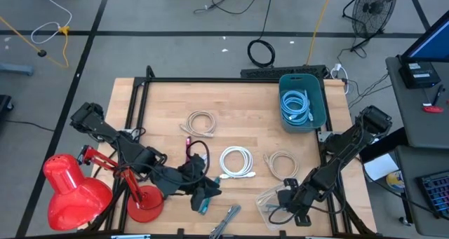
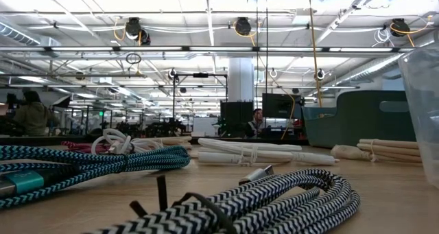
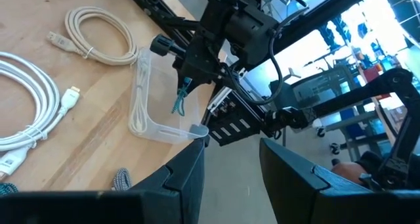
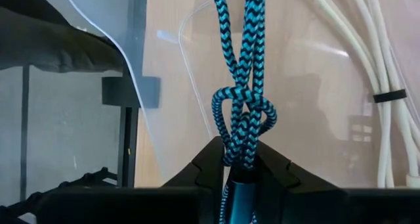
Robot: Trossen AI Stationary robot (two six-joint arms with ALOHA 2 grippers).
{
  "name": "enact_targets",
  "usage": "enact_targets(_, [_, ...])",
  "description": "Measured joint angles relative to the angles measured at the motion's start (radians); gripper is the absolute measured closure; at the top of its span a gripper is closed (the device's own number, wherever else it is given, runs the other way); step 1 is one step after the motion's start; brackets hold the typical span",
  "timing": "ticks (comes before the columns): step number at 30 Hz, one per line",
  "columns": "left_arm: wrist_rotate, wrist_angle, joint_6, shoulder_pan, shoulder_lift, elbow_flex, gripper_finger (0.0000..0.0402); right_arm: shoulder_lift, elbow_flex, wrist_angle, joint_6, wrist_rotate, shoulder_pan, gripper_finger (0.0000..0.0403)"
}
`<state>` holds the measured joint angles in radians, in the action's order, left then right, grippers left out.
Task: Pick & Place USB Port
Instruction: Put the top blue charger cable into the transparent bin, then put the red charger cable into the transparent bin
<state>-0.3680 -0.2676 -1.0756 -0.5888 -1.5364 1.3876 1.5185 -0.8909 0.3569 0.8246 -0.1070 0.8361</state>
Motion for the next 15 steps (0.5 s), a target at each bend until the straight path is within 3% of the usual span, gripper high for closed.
enact_targets(10, [-0.001, -0.029, -0.017, 0.000, 0.000, 0.000, 0.0254, -0.006, 0.000, -0.012, 0.038, 0.001, -0.019, 0.0232])
enact_targets(15, [-0.003, -0.029, -0.019, 0.000, 0.000, 0.000, 0.0254, -0.033, 0.000, -0.073, 0.039, 0.006, -0.047, 0.0198])
